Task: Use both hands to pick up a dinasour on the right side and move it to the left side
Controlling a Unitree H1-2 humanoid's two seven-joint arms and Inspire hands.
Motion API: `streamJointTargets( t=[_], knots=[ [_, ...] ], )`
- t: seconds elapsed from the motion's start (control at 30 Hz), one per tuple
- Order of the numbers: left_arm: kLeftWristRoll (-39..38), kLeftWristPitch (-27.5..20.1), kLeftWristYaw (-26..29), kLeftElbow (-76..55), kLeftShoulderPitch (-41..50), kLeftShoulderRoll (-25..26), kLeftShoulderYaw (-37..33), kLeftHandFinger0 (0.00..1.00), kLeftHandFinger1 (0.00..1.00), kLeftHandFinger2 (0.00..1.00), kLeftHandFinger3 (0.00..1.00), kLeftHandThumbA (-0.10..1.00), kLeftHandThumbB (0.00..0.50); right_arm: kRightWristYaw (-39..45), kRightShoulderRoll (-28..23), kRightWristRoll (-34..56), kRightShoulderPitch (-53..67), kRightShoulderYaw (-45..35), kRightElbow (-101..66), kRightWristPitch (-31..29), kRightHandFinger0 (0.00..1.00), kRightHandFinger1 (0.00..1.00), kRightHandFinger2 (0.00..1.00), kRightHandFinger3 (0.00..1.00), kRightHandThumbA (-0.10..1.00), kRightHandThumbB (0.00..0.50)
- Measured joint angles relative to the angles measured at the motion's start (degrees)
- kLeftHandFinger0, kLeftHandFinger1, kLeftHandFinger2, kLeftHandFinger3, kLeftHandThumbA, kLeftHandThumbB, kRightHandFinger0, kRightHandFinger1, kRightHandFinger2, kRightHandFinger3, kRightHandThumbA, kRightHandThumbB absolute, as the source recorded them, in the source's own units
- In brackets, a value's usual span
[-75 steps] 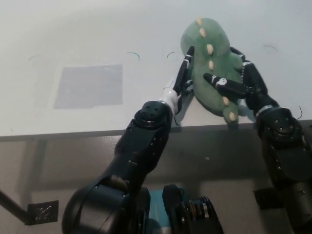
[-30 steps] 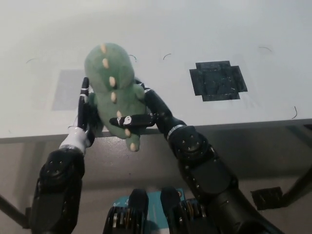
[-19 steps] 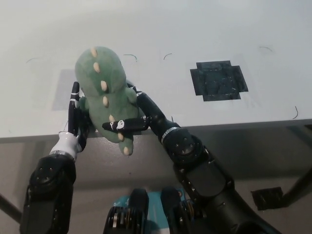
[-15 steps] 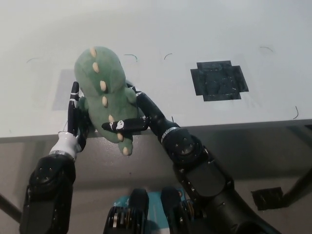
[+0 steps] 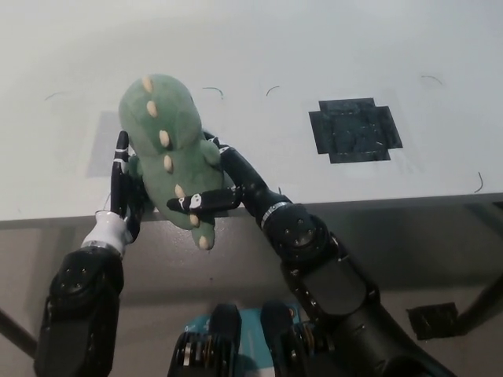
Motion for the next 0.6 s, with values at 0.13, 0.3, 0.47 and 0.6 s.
streamJointTargets(
  t=[0.13,0.3,0.47,0.6],
  knots=[
    [-0.37,-0.37,0.02,4.73,-3.45,-0.34,0.26,1.0,1.0,1.0,1.0,1.0,0.07,-0.03,-0.44,-0.04,-2.39,-1.06,3.03,1.03,1.0,1.0,1.0,1.0,1.0,0.121],
    [-0.91,-0.44,0.14,10.13,-7.88,-0.76,0.77,1.0,1.0,1.0,1.0,1.0,0.104,-0.03,-1.25,-0.02,-5.78,-2.43,5.8,1.74,1.0,1.0,1.0,1.0,1.0,0.109],
    [-0.96,-1.34,0.14,11.76,-8.67,-0.92,0.82,1.0,1.0,1.0,1.0,1.0,0.13,-0.03,-1.43,-0.01,-5.97,-2.97,6.59,2.2,1.0,1.0,1.0,1.0,1.0,0.16],
    [-0.99,-1.99,0.09,11.91,-8.67,-0.93,0.76,1.0,1.0,1.0,1.0,1.0,0.15,-0.03,-1.41,-0.02,-6.1,-2.98,7.4,2.06,1.0,1.0,1.0,1.0,1.0,0.161]
  ],
)
